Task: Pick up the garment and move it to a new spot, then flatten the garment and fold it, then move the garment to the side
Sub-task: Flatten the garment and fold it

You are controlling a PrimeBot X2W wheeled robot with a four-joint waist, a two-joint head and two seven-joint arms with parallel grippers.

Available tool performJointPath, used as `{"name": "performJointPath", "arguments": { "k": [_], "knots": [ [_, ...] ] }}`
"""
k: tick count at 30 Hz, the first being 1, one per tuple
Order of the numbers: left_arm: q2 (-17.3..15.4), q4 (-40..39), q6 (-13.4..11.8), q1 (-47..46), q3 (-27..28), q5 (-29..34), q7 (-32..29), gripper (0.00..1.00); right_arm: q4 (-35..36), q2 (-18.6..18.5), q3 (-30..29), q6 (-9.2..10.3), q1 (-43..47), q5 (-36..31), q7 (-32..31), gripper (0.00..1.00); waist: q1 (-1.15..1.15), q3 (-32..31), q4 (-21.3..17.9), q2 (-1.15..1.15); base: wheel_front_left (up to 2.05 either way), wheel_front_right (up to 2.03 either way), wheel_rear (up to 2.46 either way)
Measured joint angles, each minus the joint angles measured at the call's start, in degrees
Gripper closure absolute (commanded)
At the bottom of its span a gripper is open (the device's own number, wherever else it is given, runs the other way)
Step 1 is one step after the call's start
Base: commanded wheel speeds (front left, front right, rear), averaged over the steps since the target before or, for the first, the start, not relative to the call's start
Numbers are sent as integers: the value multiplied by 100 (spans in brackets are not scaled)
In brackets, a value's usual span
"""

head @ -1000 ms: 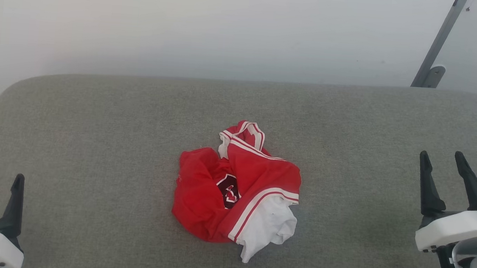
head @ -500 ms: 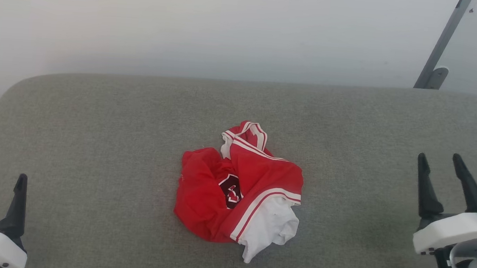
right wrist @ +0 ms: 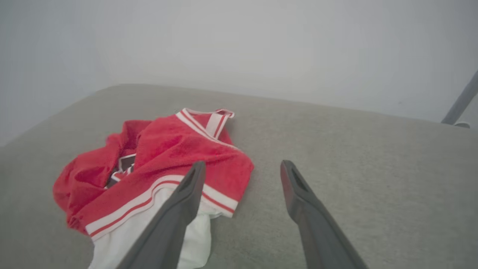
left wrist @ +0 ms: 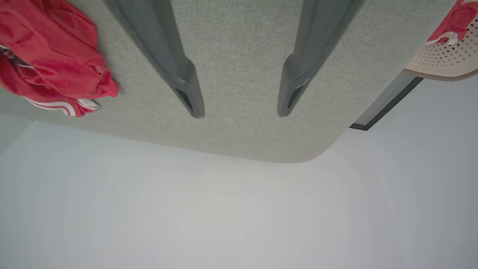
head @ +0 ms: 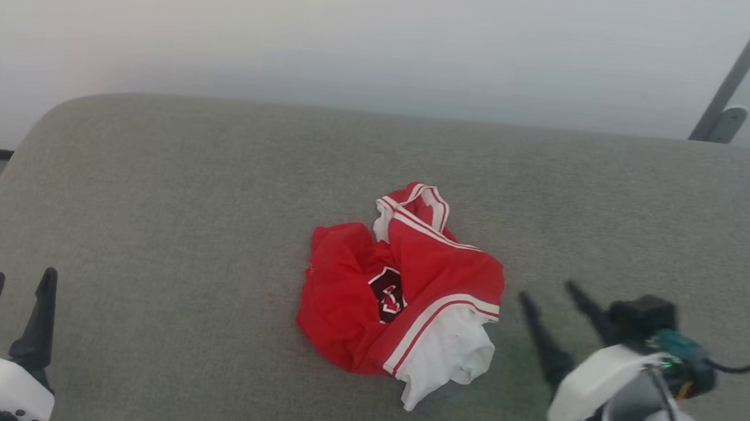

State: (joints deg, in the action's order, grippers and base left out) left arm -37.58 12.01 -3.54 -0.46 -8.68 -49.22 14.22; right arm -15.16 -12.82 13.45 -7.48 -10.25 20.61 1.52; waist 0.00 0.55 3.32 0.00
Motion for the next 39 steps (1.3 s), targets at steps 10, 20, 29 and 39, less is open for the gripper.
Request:
{"name": "performJointPath", "arguments": {
  "k": [10,20,29,39],
  "knots": [
    [159,-2,29,-272,-151,43,0,0,3,-348,1165,-1,-241,531,-1471,0,0,316,319,0,0,0,0],
    [402,209,175,-678,-314,90,18,0,-293,-468,1346,0,-606,445,-2527,0,0,700,620,0,0,0,0],
    [537,457,289,-889,-299,143,52,0,-274,-501,1400,-3,-907,390,-2865,100,0,918,701,0,0,0,0],
    [471,504,349,-928,-170,241,58,0,555,-1311,538,-1,-999,665,-3439,100,0,880,420,0,0,0,0]
  ]
}}
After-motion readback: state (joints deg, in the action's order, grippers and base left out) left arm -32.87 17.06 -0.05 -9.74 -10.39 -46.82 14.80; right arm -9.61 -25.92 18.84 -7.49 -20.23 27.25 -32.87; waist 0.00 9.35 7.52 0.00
